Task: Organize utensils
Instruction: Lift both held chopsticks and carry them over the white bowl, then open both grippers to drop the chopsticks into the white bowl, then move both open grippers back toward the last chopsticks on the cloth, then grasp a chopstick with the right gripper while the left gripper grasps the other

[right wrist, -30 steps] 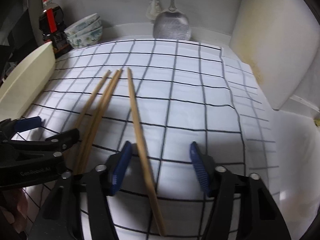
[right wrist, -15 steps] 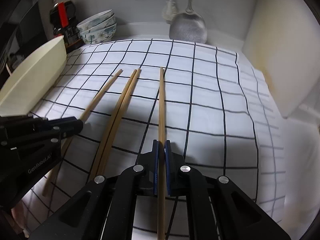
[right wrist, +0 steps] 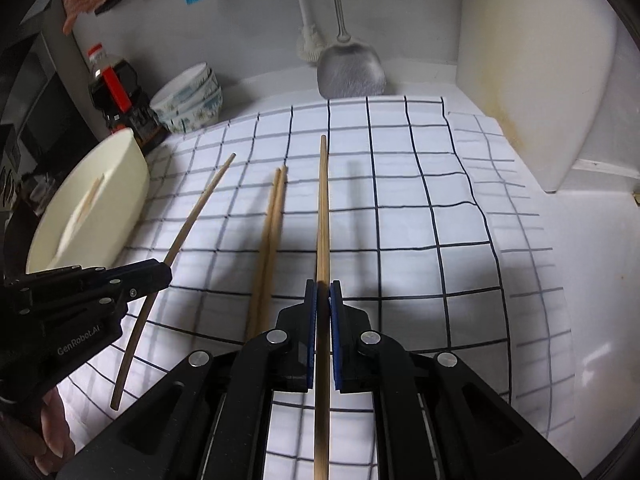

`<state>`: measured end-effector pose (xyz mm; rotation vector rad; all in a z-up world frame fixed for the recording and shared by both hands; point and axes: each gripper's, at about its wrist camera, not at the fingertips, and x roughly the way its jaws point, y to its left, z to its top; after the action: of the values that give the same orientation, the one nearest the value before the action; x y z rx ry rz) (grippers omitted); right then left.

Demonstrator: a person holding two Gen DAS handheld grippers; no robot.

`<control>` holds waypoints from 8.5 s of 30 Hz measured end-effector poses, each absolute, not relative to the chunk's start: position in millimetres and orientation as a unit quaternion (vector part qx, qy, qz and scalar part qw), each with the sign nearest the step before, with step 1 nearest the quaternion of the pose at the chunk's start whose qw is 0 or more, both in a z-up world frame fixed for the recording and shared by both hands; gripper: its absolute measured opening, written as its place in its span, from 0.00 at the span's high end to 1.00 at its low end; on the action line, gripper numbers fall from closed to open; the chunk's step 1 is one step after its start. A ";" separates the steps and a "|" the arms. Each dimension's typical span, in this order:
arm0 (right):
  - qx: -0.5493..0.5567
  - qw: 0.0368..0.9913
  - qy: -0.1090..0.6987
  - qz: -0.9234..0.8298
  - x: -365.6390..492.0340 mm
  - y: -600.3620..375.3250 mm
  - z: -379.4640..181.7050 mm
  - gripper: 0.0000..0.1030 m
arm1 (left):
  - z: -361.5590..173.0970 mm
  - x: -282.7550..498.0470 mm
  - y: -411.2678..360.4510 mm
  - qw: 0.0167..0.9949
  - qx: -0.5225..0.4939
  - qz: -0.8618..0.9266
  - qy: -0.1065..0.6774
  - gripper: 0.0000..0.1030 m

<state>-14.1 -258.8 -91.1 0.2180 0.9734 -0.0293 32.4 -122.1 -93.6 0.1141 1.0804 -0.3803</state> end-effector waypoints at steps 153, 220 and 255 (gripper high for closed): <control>0.085 0.874 0.477 -0.036 -30.7 -198.5 -52.3 0.51 | -21.5 4.8 -19.1 0.878 0.020 -0.131 0.461 0.16; 0.024 0.869 0.493 -0.030 -12.7 -256.5 -135.4 0.81 | -123.8 34.0 -127.5 0.845 0.042 -0.135 0.516 0.16; -0.030 0.873 0.487 0.005 2.1 -280.8 -136.4 0.92 | -144.4 38.3 -176.5 0.841 0.090 -0.149 0.512 0.92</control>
<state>2.1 -280.8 -136.4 -0.0622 1.0182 0.0106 38.3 -176.5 -144.4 0.1903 1.0808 -0.3151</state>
